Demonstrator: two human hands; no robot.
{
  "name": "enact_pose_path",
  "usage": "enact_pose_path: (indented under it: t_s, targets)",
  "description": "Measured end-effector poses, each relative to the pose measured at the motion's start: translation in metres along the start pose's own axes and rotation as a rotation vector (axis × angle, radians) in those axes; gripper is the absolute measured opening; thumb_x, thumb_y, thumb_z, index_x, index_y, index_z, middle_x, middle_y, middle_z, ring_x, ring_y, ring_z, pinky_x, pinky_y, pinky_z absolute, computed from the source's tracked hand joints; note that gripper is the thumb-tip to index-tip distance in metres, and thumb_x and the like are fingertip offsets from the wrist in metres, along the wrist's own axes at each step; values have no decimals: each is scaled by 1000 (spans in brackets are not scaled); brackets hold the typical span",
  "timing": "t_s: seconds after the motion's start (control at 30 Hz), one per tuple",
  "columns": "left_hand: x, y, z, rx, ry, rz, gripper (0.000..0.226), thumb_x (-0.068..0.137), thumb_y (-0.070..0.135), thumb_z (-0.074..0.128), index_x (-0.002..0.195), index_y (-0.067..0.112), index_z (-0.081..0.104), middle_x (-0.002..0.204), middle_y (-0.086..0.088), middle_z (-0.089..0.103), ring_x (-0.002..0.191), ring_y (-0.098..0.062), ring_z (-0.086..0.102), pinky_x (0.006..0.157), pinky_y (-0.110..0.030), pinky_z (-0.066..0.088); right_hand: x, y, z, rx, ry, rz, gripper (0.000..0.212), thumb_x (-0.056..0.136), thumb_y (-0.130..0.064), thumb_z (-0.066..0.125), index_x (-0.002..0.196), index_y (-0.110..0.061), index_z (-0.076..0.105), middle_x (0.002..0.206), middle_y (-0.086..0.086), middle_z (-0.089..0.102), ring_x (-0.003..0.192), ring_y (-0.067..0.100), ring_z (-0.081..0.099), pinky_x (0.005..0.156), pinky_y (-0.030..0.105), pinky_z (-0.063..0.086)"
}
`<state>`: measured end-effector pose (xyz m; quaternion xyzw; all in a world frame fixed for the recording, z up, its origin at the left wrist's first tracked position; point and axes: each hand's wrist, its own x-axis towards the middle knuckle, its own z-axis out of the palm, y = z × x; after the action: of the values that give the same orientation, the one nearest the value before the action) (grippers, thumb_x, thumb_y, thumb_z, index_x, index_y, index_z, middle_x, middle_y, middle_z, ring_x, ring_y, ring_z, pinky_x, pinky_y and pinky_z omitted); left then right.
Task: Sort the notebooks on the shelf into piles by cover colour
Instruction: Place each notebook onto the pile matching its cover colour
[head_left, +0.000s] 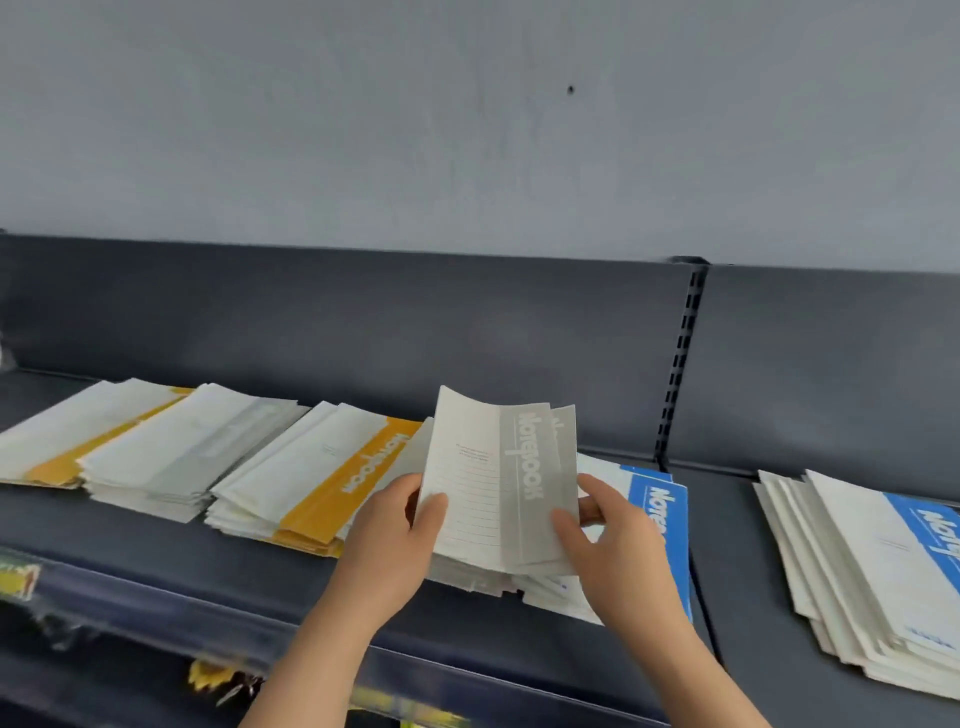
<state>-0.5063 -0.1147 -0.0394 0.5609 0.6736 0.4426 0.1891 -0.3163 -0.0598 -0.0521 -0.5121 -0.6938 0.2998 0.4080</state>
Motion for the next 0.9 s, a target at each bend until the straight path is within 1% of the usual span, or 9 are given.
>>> enact_pose_path:
  t_s: [0.13, 0.23, 0.33, 0.47, 0.57, 0.67, 0.73, 0.8, 0.9]
  targets:
    - [11, -30, -61, -18, -25, -49, 28, 98, 18, 43, 113, 36, 58, 104, 24, 64, 89, 5, 60, 64, -6, 47, 12, -35, 56, -48, -19, -40, 24, 90, -22, 57, 112, -29, 59, 83, -19, 59, 78, -1, 56, 59, 11, 40]
    - [21, -56, -101, 26, -33, -50, 28, 97, 19, 46, 116, 35, 59, 106, 24, 64, 94, 7, 59, 66, -5, 46, 17, -59, 95, -62, -40, -57, 22, 91, -24, 56, 111, -34, 56, 85, -20, 58, 78, -1, 56, 60, 11, 40]
    - [32, -80, -131, 77, -22, -49, 29, 97, 21, 47, 122, 32, 58, 111, 21, 64, 98, 2, 59, 69, -8, 45, 22, -78, 131, -81, -55, -76, 20, 92, -26, 54, 109, -36, 54, 89, -17, 60, 83, 3, 58, 61, 12, 41]
    - [42, -106, -160, 116, 12, -78, 29, 98, 21, 46, 124, 29, 56, 115, 17, 62, 101, -3, 58, 70, -9, 45, 26, -99, 173, -121, -93, -65, 30, 93, -29, 52, 124, -28, 53, 105, -10, 62, 92, 8, 58, 66, 11, 44]
    - [47, -122, -175, 136, 48, -116, 28, 99, 20, 44, 124, 27, 55, 116, 15, 61, 101, -3, 56, 71, -10, 44, 30, -113, 195, -156, -130, -60, 33, 93, -32, 52, 126, -28, 51, 112, -10, 62, 97, 11, 60, 71, 14, 47]
    - [51, -135, -187, 139, 99, -161, 27, 99, 19, 43, 123, 25, 53, 118, 11, 60, 103, -6, 55, 69, -9, 43, 39, -122, 215, -180, -146, -102, 34, 92, -35, 53, 126, -30, 51, 110, -10, 63, 99, 15, 60, 83, 29, 54]
    - [53, -142, -196, 145, 129, -184, 27, 99, 18, 43, 124, 24, 53, 117, 11, 60, 103, -6, 55, 65, -8, 43, 45, -129, 228, -197, -181, -113, 36, 92, -37, 53, 127, -29, 50, 111, -9, 62, 98, 13, 59, 87, 35, 53]
    - [57, -148, -207, 173, 156, -193, 27, 99, 17, 43, 123, 23, 54, 116, 10, 61, 101, -6, 56, 62, -7, 42, 51, -136, 241, -226, -208, -131, 39, 92, -39, 51, 130, -27, 48, 113, -8, 61, 101, 12, 58, 91, 35, 51]
    - [66, -161, -225, 229, 185, -198, 25, 99, 17, 43, 120, 22, 56, 113, 9, 62, 97, -7, 57, 64, -9, 41, 59, -150, 260, -247, -218, -155, 41, 93, -39, 51, 131, -25, 47, 114, -6, 60, 102, 13, 57, 94, 34, 48]
